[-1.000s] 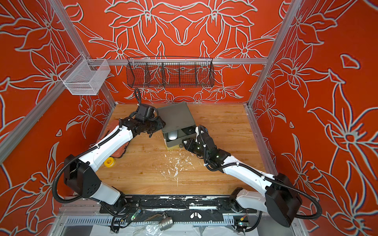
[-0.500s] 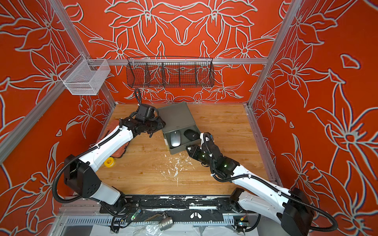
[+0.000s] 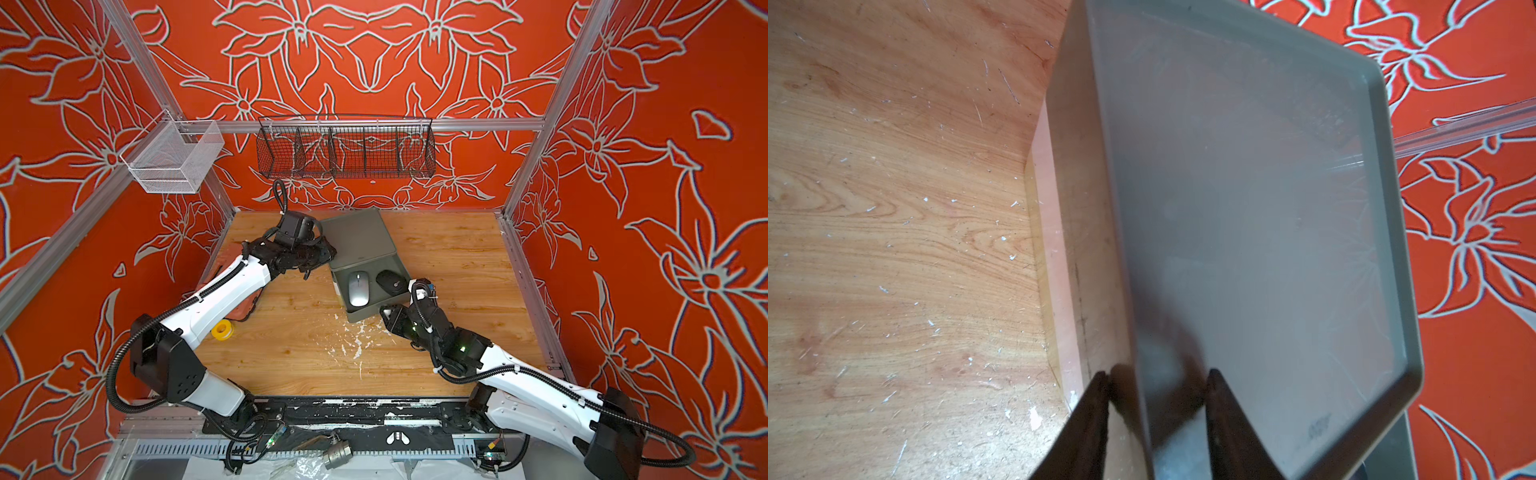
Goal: Take the mice out of the drawer
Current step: Open the drawer in the storage box.
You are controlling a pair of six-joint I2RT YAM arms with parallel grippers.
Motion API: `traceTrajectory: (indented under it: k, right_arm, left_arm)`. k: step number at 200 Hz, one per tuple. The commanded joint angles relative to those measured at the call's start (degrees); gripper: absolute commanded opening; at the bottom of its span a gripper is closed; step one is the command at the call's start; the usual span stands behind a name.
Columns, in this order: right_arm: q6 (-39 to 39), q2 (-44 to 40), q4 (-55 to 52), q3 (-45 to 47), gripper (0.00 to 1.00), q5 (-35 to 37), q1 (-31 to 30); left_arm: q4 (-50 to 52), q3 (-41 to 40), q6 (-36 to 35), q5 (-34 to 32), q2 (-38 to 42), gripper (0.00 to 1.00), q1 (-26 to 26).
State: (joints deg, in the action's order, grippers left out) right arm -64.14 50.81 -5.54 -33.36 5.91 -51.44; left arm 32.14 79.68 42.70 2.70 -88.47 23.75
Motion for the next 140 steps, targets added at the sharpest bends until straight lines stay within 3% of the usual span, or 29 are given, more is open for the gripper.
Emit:
traceTrajectory:
  k: [1, 18, 39, 86, 140]
  right_arm:
    - [-1.14, -2.07, -5.81, -0.63, 0.38, 5.18, -0.15]
    - [-0.93, -4.13, -8.47, -0.98, 0.50, 6.23, -0.15]
    - [-0.07, -6.77, -13.88, -2.42, 0.58, 7.88, -0.52]
    - [6.18, -9.04, -26.02, -10.94, 0.69, 12.37, -0.95]
    - [23.71, 11.20, -41.01, -36.52, 0.79, 9.51, -0.96]
  left_arm:
    - [4.41, 0.65, 0.61, -0.24, -1.83, 0.37, 0.77]
    - [4.93, 1.38, 0.34, 0.32, -1.37, 0.41, 0.82]
    - [5.26, 2.13, -0.11, 0.30, -0.18, 0.47, 0.77]
    - [7.29, 2.27, -1.58, -0.76, 5.34, 0.58, 0.77]
    - [9.08, -3.59, -6.21, -0.11, 17.50, 0.68, 0.77]
